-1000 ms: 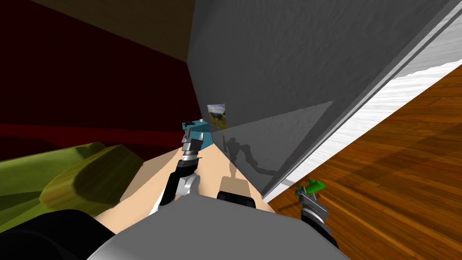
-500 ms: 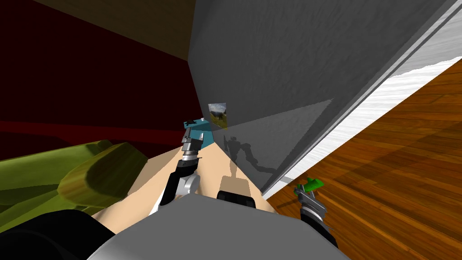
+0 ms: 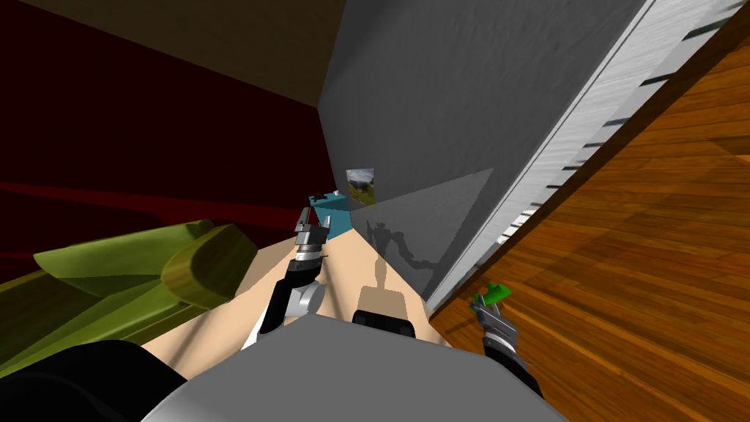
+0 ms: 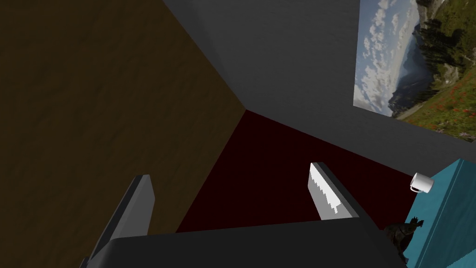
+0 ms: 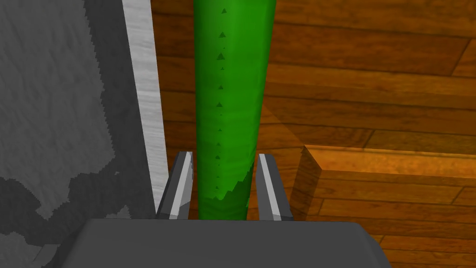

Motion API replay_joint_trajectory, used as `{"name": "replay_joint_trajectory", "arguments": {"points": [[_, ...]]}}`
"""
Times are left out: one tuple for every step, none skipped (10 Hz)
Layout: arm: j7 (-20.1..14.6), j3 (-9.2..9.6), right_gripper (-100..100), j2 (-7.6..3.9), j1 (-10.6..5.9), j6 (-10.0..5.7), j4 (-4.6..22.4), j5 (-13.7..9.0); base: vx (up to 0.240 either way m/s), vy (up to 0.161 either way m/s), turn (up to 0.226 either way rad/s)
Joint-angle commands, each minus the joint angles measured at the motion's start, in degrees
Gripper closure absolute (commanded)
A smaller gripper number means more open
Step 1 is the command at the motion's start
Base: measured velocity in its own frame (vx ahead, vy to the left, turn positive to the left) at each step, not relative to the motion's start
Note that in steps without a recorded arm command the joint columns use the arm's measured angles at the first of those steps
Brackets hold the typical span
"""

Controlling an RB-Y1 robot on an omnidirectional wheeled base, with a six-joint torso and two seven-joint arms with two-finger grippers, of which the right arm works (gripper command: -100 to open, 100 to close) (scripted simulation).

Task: Pull the door open

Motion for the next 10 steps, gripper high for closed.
{"name": "replay_joint_trajectory", "arguments": {"points": [[-0.6, 0.99, 100, -0.42, 0.28, 0.33, -0.7, 0.6, -0.215, 0.021, 0.053], [-0.8, 1.43, 100, -0.62, 0.37, 0.45, -1.0, 0.9, -0.213, 0.023, 0.038], [-0.5, 1.18, 100, -0.35, 0.34, 0.50, -1.0, 0.7, -0.097, 0.016, 0.022], [-1.1, 2.50, 100, -0.73, 0.77, 0.37, -1.6, 1.4, -0.161, -0.013, 0.065], [-1.4, 3.12, 100, -0.99, 0.99, 0.21, -1.9, 1.8, -0.217, -0.004, 0.077], [-1.7, 3.81, 100, -1.28, 1.24, 0.02, -2.2, 2.2, -0.225, 0.017, 0.053], [-2.1, 4.52, 100, -1.58, 1.49, -0.17, -2.6, 2.6, -0.220, 0.008, 0.046], [-2.7, 5.58, 100, -2.02, 1.87, -0.45, -3.1, 3.2, -0.259, -0.016, 0.071], [-3.0, 6.21, 100, -2.29, 2.10, -0.62, -3.4, 3.5, -0.237, 0.017, 0.060], [-3.4, 6.98, 100, -2.61, 2.37, -0.82, -3.8, 4.0, -0.221, 0.037, 0.039]]}}
